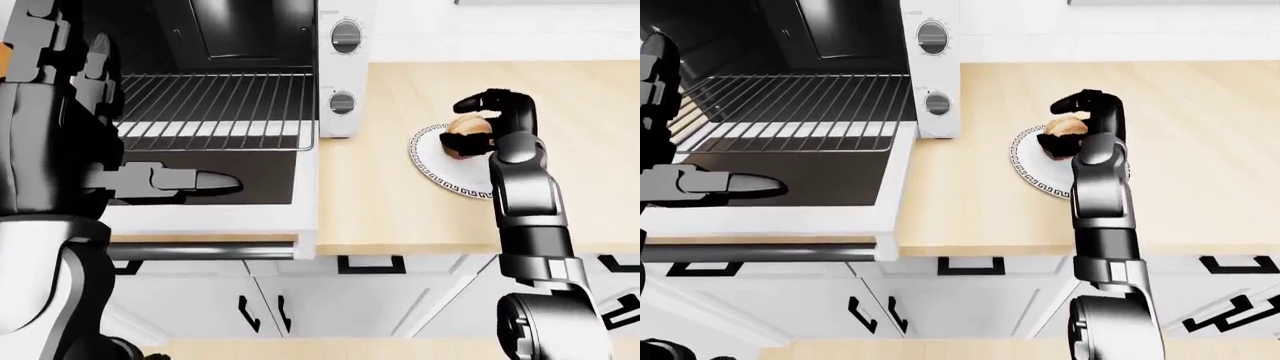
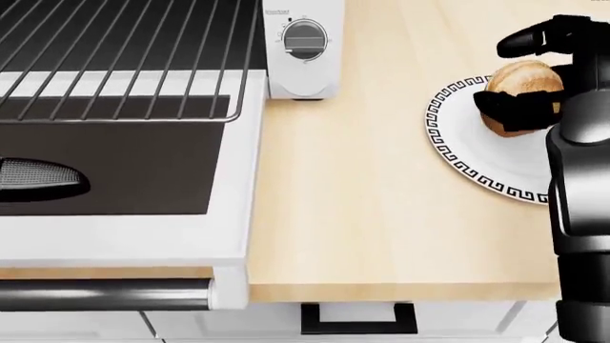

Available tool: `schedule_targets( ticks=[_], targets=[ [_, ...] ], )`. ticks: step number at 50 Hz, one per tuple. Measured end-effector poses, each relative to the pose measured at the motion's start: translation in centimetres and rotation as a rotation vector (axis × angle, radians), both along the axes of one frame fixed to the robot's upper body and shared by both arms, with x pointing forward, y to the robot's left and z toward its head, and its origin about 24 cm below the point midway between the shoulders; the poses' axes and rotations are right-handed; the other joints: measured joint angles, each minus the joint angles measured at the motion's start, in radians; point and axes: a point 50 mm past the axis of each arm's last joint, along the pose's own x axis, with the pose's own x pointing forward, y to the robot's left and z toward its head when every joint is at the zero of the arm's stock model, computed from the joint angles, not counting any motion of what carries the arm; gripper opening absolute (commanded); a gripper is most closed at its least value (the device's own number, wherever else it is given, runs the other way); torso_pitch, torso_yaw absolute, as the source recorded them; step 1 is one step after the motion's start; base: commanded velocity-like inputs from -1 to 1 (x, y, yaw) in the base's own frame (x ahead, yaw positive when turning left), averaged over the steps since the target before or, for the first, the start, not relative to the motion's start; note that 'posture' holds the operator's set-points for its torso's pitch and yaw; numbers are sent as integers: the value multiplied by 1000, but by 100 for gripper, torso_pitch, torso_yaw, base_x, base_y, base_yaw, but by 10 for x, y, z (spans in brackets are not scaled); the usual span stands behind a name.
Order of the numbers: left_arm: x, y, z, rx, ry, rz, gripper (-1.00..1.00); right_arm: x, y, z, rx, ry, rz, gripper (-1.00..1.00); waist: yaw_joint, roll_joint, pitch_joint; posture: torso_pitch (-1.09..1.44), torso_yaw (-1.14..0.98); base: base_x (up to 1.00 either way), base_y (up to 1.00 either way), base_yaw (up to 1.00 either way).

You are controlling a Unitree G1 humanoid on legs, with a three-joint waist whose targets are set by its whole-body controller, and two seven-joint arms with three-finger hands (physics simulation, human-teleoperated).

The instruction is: Place the bread on the rack of the toaster oven.

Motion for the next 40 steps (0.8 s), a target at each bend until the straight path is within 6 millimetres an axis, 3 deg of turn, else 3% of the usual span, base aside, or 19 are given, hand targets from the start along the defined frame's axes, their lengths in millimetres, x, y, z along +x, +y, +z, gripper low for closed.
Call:
schedule_targets(
  ticks=[6,14,26,40],
  targets=[
    [-2,1,1,-1,-8,6,100,-1,2,1,1,6,11,-100,0,1,2,0,0,0,0,0],
    [-1,1,-1,-4,1,2,100,-4,20,32,-8,-48,68,-100,-2,7,6,0,0,0,0,0],
    [-2,3,-5,-27,8,1,100,-14,66,91,-38,-165,235,-100,-3,8,8,0,0,0,0,0],
    [-1,3,-2,-36,7,2,100,-37,99,118,-17,-233,386,-100,13,15,14,0,6,0,0,0]
  ],
)
